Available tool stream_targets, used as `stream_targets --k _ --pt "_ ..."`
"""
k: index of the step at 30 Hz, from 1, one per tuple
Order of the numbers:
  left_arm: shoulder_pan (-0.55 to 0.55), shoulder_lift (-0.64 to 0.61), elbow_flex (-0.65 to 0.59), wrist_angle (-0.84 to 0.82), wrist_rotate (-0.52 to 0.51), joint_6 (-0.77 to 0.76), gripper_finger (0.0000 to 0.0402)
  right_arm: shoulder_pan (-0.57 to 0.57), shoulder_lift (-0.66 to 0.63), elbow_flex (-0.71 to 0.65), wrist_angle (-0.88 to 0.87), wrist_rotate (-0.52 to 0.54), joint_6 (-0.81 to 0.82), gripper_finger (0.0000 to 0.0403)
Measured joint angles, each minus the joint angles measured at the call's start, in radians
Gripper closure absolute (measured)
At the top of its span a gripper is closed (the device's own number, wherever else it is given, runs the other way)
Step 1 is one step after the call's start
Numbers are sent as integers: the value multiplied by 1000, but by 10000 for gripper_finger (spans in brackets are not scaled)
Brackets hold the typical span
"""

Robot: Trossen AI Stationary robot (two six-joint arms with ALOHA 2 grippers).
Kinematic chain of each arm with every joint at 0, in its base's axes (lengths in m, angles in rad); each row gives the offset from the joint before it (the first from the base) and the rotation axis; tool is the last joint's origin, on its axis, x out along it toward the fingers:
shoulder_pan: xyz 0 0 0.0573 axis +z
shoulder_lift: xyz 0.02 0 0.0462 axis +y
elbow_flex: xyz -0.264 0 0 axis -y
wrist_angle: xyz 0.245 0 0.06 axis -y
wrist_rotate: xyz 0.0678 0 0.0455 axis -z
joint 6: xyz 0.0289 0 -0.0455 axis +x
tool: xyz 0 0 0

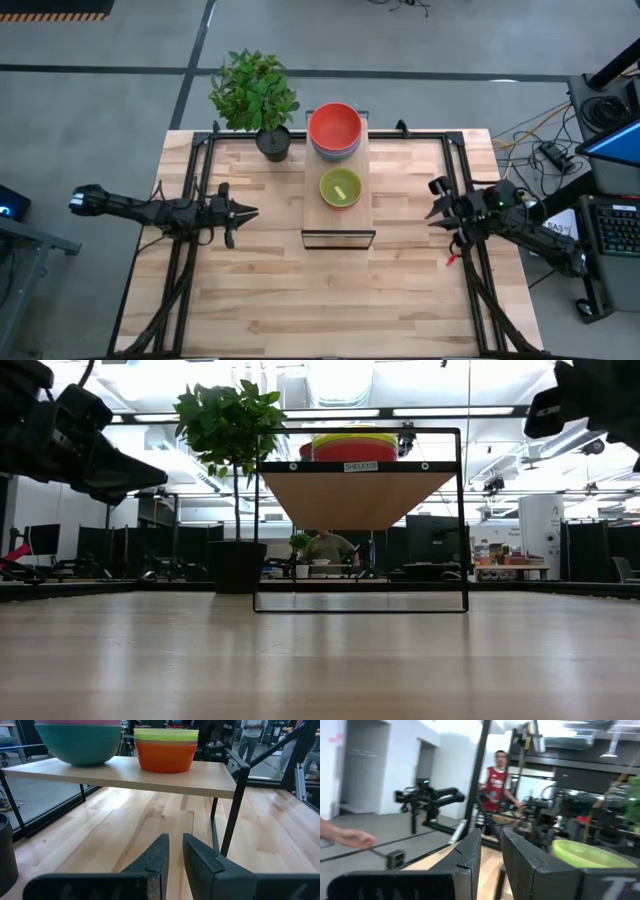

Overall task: Place and stack bowls onto a shelf
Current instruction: Return to Home Position

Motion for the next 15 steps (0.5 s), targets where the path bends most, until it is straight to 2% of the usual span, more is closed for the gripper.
stream_targets --k 7,15 --pt "0 0 0 1 0 0 365 0 0 -9 1 -89 -1 335" --pt "0 0 2 2 0 0 365 0 33 -10 4 -63 -81 335"
